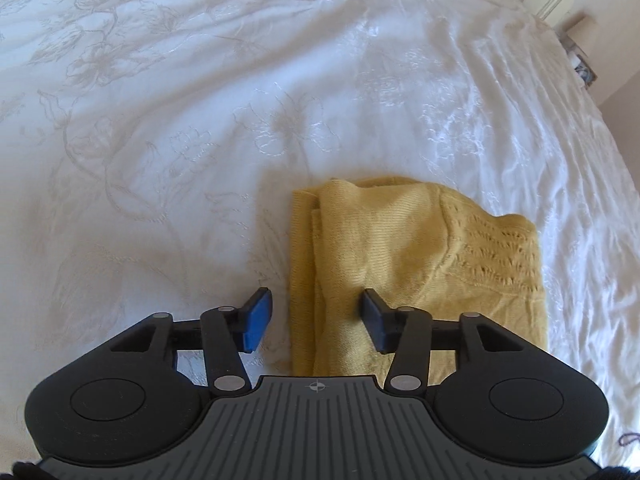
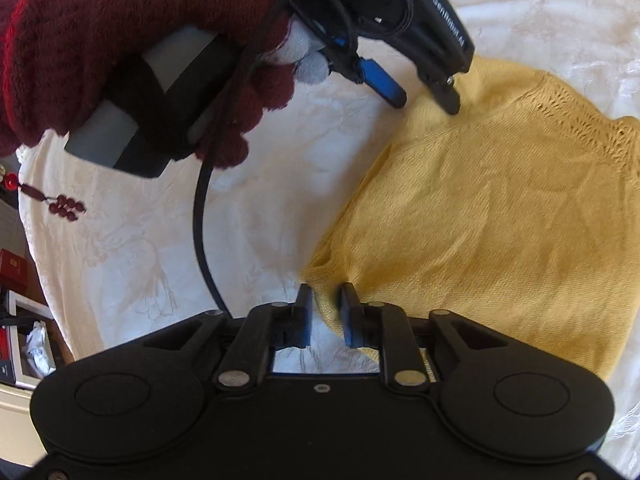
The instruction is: Fold small clothes
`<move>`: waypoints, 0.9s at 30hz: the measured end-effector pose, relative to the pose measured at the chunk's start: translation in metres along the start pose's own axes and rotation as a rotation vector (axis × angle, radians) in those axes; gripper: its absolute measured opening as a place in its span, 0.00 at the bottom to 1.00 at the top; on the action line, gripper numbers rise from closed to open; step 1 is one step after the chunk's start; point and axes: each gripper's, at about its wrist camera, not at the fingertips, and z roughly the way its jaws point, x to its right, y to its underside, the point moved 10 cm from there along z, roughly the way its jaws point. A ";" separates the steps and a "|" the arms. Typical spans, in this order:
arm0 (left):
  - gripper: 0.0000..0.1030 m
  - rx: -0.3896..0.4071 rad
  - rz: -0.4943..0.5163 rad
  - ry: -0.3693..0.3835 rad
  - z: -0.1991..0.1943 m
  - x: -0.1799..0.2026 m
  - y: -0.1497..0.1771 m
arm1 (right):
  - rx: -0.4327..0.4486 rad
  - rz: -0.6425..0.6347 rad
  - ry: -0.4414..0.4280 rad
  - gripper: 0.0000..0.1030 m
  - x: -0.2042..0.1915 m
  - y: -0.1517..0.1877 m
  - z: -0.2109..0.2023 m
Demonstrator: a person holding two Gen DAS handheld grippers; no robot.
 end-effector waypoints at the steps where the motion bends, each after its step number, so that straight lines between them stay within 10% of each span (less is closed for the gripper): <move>1: 0.58 0.004 0.010 -0.009 0.001 -0.002 -0.001 | 0.010 -0.002 -0.027 0.51 -0.003 0.001 -0.004; 12: 0.95 0.115 -0.002 -0.020 -0.035 -0.016 -0.011 | 0.213 0.176 -0.035 1.00 0.070 -0.035 -0.081; 27: 0.95 -0.109 -0.078 0.106 -0.025 0.010 0.100 | 0.248 0.590 -0.007 1.00 0.222 -0.034 -0.074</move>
